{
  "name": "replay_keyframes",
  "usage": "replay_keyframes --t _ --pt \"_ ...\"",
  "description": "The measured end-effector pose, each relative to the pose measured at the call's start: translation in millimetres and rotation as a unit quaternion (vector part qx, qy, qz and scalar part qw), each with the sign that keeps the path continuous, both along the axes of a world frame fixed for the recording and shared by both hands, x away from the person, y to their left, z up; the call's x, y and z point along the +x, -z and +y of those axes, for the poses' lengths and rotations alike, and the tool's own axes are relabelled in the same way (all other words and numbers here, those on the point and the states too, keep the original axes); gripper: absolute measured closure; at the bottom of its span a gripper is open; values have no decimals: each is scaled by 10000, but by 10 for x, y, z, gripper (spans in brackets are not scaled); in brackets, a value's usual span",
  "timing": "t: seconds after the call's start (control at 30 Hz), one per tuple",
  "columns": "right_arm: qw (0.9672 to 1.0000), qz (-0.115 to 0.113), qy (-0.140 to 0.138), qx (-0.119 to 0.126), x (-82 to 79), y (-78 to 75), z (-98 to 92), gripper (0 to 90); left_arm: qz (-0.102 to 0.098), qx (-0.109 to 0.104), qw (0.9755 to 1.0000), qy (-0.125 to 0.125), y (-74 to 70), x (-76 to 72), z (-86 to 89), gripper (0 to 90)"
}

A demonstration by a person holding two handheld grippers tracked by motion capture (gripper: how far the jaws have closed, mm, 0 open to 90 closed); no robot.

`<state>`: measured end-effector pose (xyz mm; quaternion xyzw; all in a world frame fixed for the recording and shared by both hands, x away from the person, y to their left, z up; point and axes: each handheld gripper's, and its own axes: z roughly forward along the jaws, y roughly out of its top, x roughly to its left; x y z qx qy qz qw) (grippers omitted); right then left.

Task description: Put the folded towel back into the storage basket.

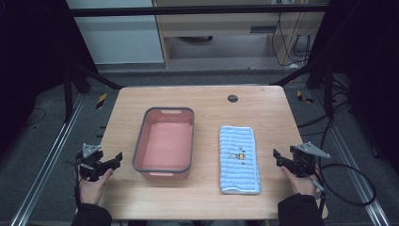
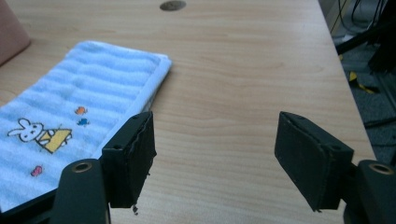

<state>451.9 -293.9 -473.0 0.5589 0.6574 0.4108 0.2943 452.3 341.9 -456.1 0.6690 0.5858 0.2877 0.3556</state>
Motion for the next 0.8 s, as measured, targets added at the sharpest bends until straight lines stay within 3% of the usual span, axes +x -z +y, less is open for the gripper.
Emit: replay_keyframes --t 0.2,0.37,0.43,0.7,0.8 --pt "9998 -140 -80 146 -20 -69 29 294 -187 -286 9994 -8 -99 -71 13 255" --pt "9996 -177 -177 116 -16 -136 80 291 -271 -281 9992 97 -172 -93 -19 275" --pt "9991 -228 -262 245 -21 -186 99 292 -321 -346 9988 144 -227 -109 -38 282" --pt "9982 -293 -388 360 -23 -328 114 304 -535 -518 9970 222 -355 -165 -92 295" --pt "9980 -331 -439 302 -11 -360 122 310 -555 -561 9965 267 -396 -179 -121 302"
